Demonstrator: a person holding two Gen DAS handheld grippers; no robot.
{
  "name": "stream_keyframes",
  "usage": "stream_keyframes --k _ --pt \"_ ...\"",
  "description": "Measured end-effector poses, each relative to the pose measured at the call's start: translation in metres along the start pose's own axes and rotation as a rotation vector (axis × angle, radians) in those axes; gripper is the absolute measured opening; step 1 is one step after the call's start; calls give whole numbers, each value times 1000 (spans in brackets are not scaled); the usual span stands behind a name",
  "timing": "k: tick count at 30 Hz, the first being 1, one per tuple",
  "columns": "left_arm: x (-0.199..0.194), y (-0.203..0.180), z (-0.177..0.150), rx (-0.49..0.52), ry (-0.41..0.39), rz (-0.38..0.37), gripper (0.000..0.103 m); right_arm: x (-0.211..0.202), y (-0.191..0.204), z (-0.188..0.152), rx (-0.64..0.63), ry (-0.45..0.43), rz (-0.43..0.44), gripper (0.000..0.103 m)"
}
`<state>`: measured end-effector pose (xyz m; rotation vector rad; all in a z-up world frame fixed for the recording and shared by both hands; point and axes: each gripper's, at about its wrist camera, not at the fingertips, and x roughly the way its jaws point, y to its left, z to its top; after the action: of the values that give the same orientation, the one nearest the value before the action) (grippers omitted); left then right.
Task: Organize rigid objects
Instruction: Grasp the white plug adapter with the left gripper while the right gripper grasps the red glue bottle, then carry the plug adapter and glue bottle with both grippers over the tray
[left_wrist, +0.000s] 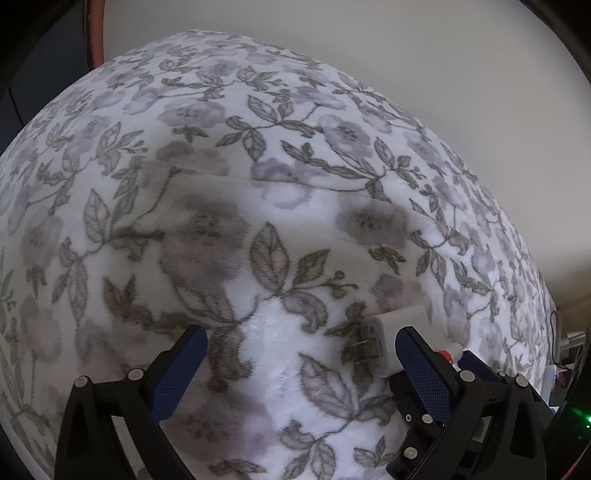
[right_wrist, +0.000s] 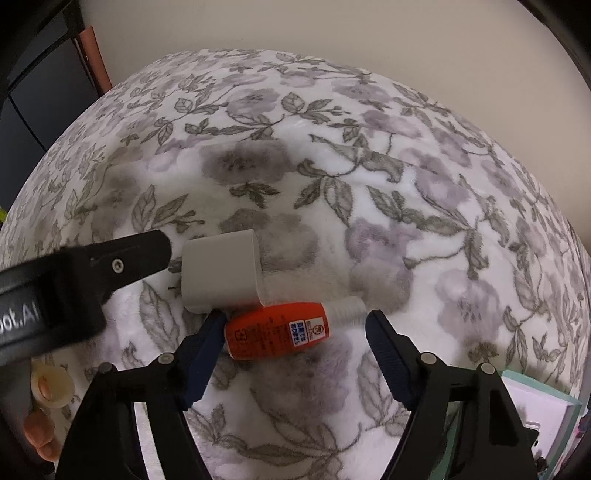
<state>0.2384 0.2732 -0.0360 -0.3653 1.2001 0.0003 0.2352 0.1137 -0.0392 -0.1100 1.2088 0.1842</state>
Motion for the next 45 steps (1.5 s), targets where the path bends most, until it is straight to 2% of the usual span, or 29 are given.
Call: stream_keyframes --k 5,12,22,28,30,33,34,45 --pt "0 -7 0 15 -6 -16 103 -3 -6 -3 6 -5 22 78" --pt "7 -27 -1 41 -8 -40 103 -14 -30 -2 51 -9 -3 78" --pt "26 -56 -2 108 -9 -24 98 -30 -58 0 73 -32 -32 78" --pt "34 -66 -7 156 -13 21 83 -29 -65 -3 76 -32 -38 78" --pt "32 -65 -8 161 -23 32 65 -29 -67 -4 83 -32 -35 78" --pt "30 -62 -8 155 -22 22 61 -31 -70 -5 98 -35 -30 78" --pt "28 -62 -8 157 -25 12 55 -32 -70 -6 100 -36 -30 78" --pt "7 -66 -21 151 0 3 50 -67 -78 -24 154 -68 -23 78"
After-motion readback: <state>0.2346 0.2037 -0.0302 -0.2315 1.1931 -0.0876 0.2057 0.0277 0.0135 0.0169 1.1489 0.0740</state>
